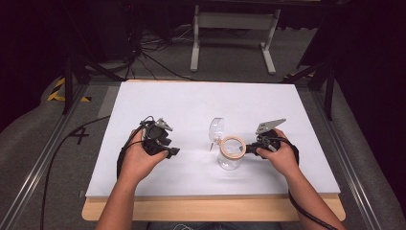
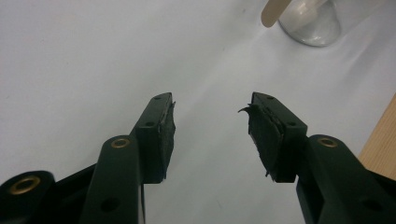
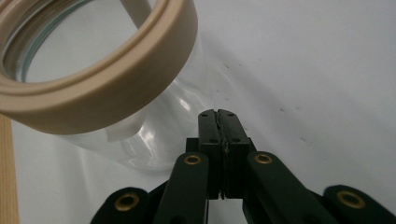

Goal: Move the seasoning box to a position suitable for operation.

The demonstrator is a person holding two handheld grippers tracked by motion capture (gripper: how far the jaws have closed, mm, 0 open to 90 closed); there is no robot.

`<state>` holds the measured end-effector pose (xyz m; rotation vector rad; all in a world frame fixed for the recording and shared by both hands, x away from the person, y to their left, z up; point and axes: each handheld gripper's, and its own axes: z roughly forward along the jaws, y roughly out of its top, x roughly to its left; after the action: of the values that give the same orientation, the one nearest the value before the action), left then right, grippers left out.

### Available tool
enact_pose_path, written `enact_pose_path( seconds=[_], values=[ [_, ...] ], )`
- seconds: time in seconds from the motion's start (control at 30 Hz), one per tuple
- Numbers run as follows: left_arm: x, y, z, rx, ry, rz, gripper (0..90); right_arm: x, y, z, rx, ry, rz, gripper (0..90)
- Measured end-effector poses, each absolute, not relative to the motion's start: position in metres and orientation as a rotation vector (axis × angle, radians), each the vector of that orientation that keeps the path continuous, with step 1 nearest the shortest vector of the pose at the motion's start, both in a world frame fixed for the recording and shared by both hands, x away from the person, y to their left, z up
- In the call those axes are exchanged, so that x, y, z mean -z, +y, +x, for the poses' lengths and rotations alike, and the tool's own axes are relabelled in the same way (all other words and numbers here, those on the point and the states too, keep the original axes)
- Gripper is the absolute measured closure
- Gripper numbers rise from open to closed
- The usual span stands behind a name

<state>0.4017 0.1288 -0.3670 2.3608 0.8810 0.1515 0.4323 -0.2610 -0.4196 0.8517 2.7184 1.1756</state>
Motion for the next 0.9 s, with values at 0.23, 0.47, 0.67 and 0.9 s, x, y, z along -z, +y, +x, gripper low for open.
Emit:
enact_pose_path(
  seconds=[0.23,0.47,0.67,0.9],
  values=[
    [0.366,0.134,0.404,-0.14,0.876,2.35,52.5,0.421,-0.259,0.43,-1.129,2.749,0.849,89.9],
    [0.365,0.134,0.407,-0.164,0.844,2.33,52.0,0.423,-0.249,0.422,-1.087,2.797,0.797,89.9],
    [0.365,0.131,0.414,-0.157,0.838,2.306,52.9,0.423,-0.239,0.409,-1.076,2.828,0.739,89.9],
    [0.365,0.127,0.419,-0.145,0.82,2.293,55.0,0.422,-0.223,0.394,-1.068,2.866,0.646,89.9]
  ],
)
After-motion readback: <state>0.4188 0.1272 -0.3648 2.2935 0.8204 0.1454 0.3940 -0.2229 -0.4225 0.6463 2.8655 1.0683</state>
